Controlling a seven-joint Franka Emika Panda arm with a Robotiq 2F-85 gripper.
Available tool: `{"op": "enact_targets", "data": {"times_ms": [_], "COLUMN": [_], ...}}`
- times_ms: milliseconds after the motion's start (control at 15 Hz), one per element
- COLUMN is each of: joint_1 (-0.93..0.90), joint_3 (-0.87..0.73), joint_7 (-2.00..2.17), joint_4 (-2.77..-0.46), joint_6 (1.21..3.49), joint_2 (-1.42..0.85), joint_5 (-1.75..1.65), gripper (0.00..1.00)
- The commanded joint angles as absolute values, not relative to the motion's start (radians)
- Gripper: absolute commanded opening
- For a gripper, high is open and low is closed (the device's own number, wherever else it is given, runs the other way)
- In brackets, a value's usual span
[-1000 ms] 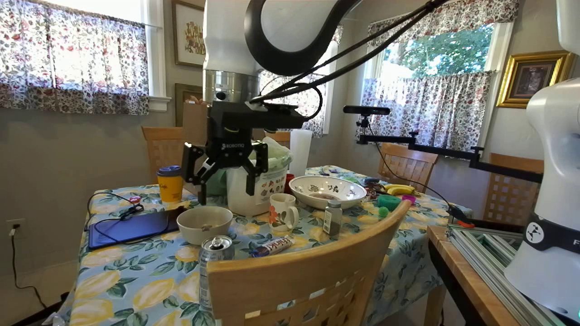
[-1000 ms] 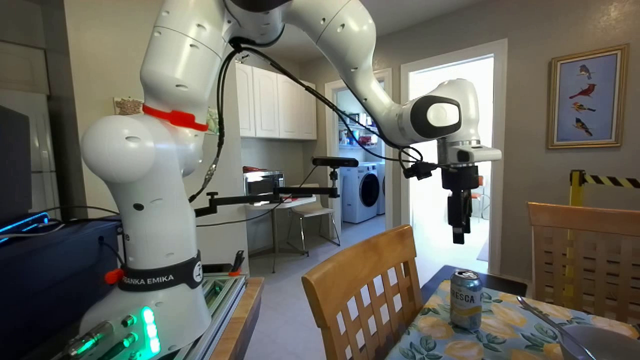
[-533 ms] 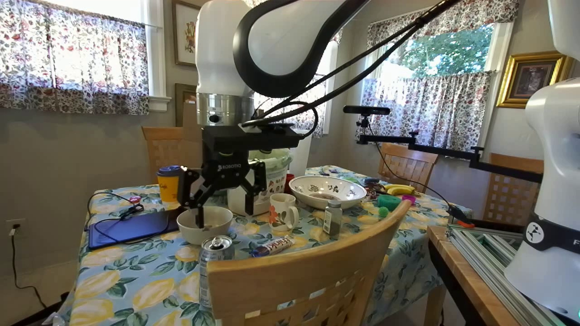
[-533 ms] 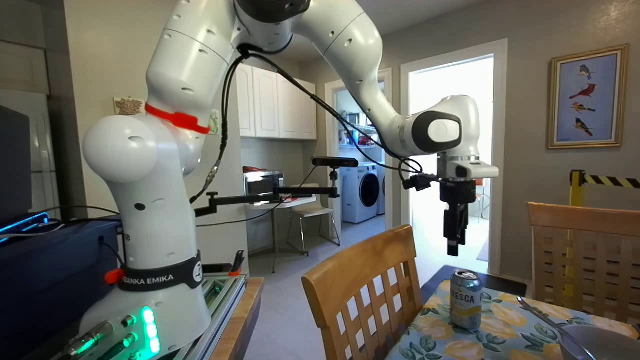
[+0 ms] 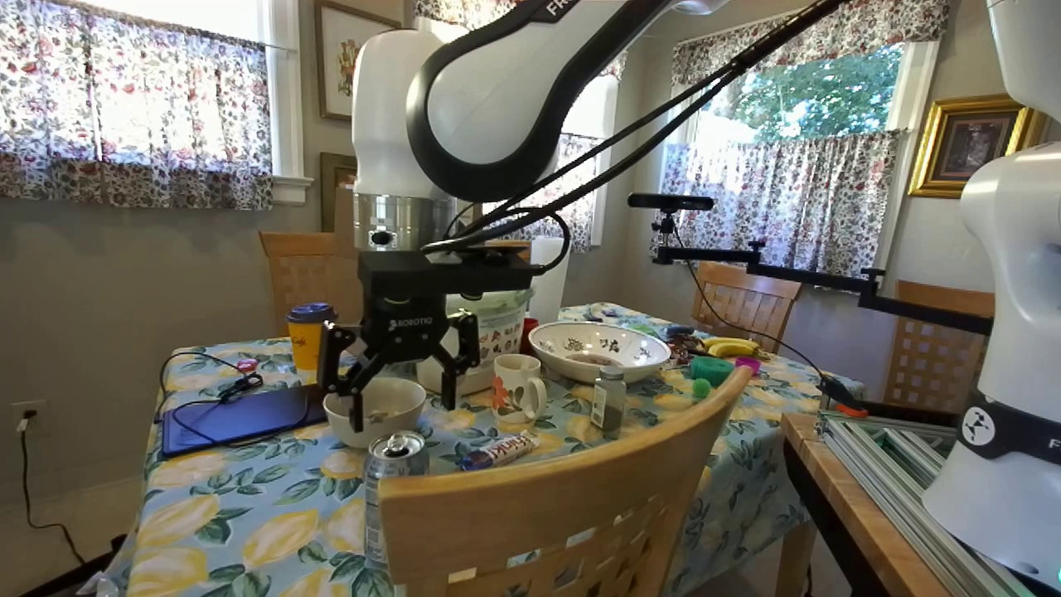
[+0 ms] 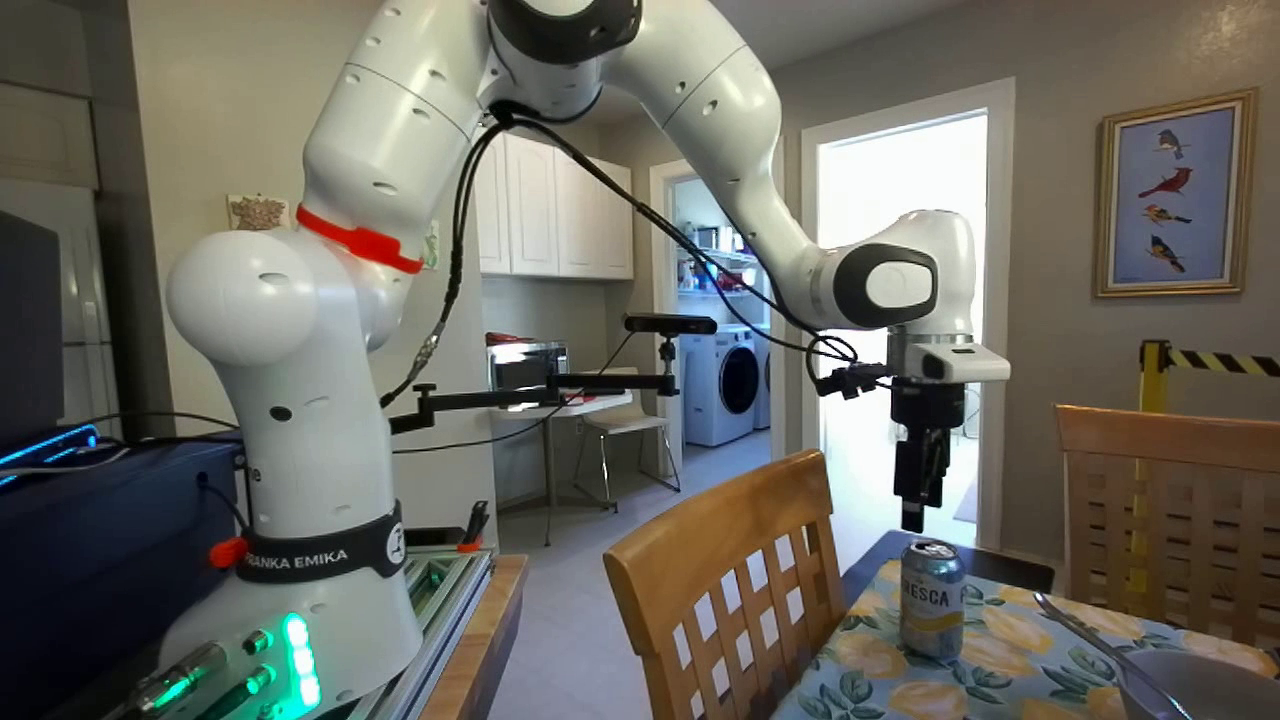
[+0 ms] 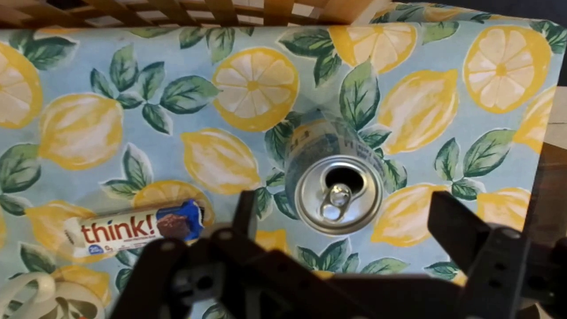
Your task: Move the can to the right
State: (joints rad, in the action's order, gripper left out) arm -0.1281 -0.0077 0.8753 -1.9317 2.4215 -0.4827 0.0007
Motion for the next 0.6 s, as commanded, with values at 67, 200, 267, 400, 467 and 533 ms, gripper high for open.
{"op": "enact_targets", "data": {"times_ms": [67, 200, 267, 400, 467, 533], "joint_1": [-0.142, -0.142, -0.123, -0.137, -0.139, -0.141], "joint_3": [-0.027, -0.027, -0.004, -0.009, -0.011, -0.012], "joint_7": [0.868, 0.868, 0.820, 0.809, 0.800, 0.793], "joint_4": [-1.924, -1.922, -1.922, -1.927, -1.923, -1.922], "joint_6": [2.418, 2.418, 2.398, 2.385, 2.376, 2.370], "joint_2": [-0.489, -0.489, -0.483, -0.475, -0.478, -0.477], "joint_5": [0.019, 0.021, 0.049, 0.031, 0.026, 0.025], "gripper": [1.00, 1.00, 1.00, 1.00, 1.00, 1.00]}}
